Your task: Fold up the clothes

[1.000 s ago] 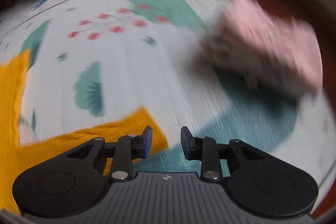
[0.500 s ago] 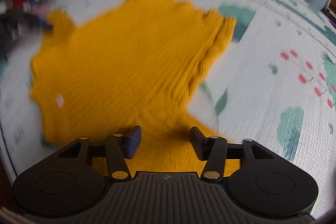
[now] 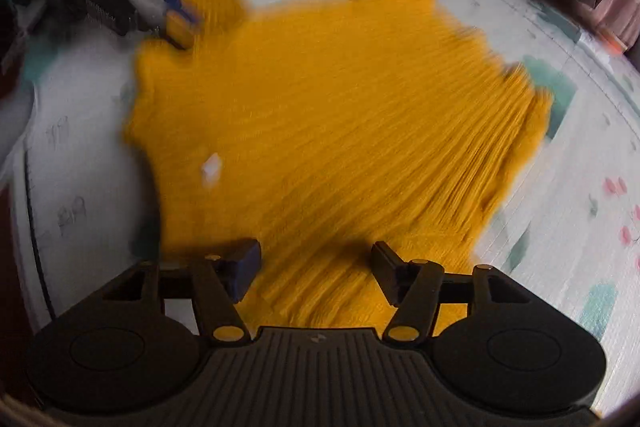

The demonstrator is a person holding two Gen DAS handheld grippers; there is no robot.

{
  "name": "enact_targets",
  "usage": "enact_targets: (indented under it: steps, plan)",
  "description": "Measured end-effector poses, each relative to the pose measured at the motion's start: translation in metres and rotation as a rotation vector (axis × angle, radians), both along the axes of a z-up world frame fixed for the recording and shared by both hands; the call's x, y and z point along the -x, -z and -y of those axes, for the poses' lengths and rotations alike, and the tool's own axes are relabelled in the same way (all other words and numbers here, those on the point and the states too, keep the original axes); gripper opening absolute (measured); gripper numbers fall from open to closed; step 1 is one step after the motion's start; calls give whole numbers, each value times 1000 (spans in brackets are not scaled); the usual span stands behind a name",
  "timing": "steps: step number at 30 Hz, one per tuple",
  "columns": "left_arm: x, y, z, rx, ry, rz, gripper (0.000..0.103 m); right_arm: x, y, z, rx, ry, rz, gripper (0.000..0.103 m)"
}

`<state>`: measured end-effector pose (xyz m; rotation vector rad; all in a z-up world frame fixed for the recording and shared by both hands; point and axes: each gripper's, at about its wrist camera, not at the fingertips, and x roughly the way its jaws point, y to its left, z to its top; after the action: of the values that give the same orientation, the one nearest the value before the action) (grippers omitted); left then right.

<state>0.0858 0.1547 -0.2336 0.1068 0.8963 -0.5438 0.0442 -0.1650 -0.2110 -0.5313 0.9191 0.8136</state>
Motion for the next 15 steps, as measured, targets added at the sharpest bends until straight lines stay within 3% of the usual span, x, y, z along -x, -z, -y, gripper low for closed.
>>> enact_targets:
  steps: [2,5,10,12,14,15]
  plan:
    - [-14,-10,13,-26,33,16,45,0,1,-2,11,-9,-5,61]
    - [-49,-27,37,-31,126,144,45,-5,-8,-2,-48,10,16,62]
    - [-148,-43,57,-7,196,258,45,-12,-9,-10,-48,-9,30,62]
    - [-186,-33,61,-36,206,259,45,-8,-7,-8,-43,-7,21,62]
    - [-228,-8,54,-71,154,89,47,-1,-4,-2,-42,1,4,63]
    - [-242,-1,46,-37,120,43,47,0,-3,0,-42,11,-7,63]
